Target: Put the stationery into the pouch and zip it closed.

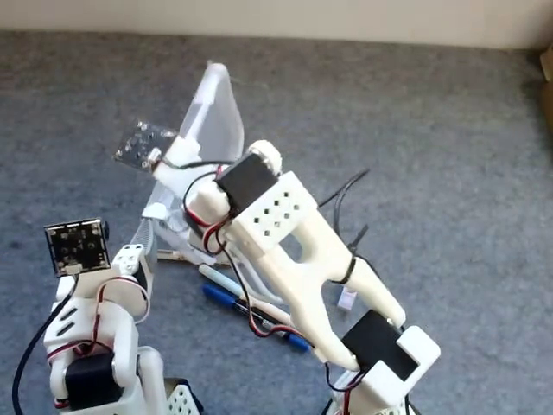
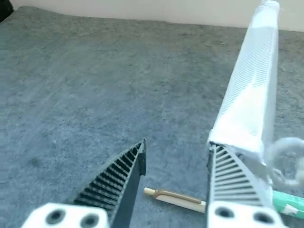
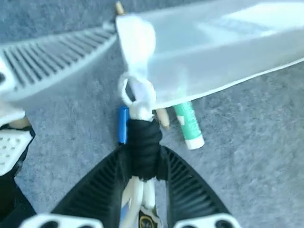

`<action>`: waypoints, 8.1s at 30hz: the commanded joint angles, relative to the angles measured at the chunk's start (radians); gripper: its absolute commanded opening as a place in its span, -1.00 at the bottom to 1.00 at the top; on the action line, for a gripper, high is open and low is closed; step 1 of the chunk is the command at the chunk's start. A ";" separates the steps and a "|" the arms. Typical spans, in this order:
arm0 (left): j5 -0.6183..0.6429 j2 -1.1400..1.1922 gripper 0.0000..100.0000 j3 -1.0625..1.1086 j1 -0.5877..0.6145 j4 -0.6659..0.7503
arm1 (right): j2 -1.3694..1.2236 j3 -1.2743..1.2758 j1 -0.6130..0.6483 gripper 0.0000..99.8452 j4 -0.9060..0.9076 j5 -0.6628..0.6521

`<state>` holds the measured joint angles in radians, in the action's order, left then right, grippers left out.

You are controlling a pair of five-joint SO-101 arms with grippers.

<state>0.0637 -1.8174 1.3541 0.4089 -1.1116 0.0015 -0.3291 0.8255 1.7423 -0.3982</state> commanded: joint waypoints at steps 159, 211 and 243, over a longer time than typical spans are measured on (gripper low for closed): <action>-0.221 0.005 -0.99 -0.101 -0.179 -0.203 | 1.227 0.786 -0.217 -0.99 -0.048 0.109; -0.121 0.789 -0.99 -0.644 -0.180 -0.255 | 1.222 1.162 -0.654 -0.57 -0.205 0.313; 0.003 1.566 -0.99 -1.534 -0.209 -0.649 | 0.547 1.015 -0.653 -0.57 -0.440 0.552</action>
<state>0.0391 -0.2493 -0.1803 0.2232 -1.7545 0.5662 0.7480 0.1811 1.3556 0.1373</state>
